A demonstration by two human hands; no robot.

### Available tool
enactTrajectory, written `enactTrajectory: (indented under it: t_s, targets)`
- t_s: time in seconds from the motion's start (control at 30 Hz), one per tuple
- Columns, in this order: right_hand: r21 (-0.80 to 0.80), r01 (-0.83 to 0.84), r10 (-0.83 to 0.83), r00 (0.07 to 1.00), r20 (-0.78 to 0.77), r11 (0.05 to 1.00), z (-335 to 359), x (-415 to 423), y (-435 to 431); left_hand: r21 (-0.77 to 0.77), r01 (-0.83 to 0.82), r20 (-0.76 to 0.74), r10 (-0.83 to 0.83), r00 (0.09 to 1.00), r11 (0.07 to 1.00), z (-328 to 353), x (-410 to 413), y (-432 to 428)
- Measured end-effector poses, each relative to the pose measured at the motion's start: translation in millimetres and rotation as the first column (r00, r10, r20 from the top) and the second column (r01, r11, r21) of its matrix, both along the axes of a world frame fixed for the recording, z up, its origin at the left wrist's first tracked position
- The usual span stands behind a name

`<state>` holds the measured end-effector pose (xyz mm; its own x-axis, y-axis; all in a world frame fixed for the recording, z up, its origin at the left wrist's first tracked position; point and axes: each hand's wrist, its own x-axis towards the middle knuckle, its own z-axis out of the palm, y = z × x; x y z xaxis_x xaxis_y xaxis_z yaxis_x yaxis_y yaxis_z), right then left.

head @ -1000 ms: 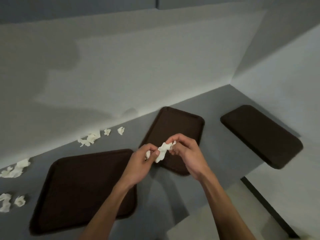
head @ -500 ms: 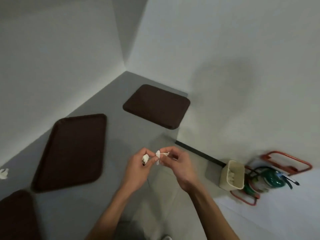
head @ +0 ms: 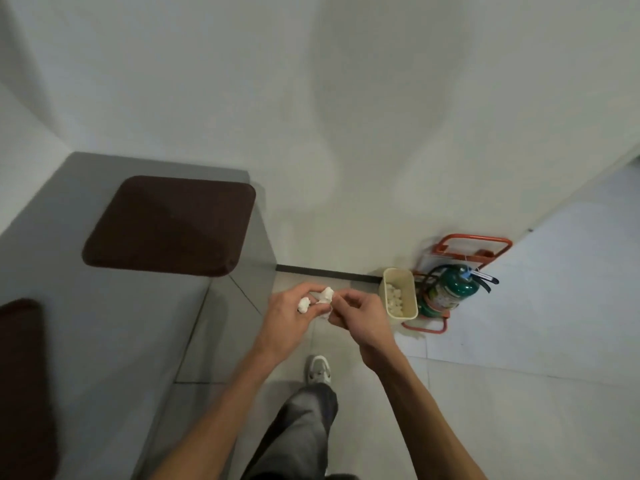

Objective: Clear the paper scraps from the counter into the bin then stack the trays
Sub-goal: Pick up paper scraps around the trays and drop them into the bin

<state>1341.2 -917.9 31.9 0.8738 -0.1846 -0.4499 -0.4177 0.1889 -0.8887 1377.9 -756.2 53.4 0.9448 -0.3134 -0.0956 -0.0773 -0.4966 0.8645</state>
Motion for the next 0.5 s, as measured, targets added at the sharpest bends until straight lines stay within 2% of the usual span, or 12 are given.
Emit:
enactTrajectory:
  t_s: [0.07,0.17,0.27,0.37,0.5]
  targets:
    - [0.023,-0.024,0.025,0.999,-0.03,0.999,-4.4,21.6,-21.4,0.009,0.028,0.034,-0.028,0.999,1.0,-13.1,26.2,-22.5]
    - [0.085,0.013,-0.009,0.999,-0.052,0.996,-6.6,45.4,-48.2,0.117,0.079,0.145,-0.096,0.985,0.99,-30.9,58.6,-49.4]
    - [0.113,0.023,-0.02,0.999,-0.026,0.993,-12.1,73.1,-83.2,0.154,0.099,0.158,-0.123,0.98,0.983,-48.2,91.6,-81.2]
    - [-0.049,-0.121,0.123,0.992,0.031,0.991,-23.0,94.7,-113.1,0.087,0.067,0.061,-0.072,0.996,0.994,-60.3,119.8,-109.8]
    - [-0.276,-0.18,0.191,0.982,0.011,0.944,-39.9,117.3,-151.2,0.064,0.046,-0.137,-0.037,0.99,0.997,-78.3,149.1,-145.5]
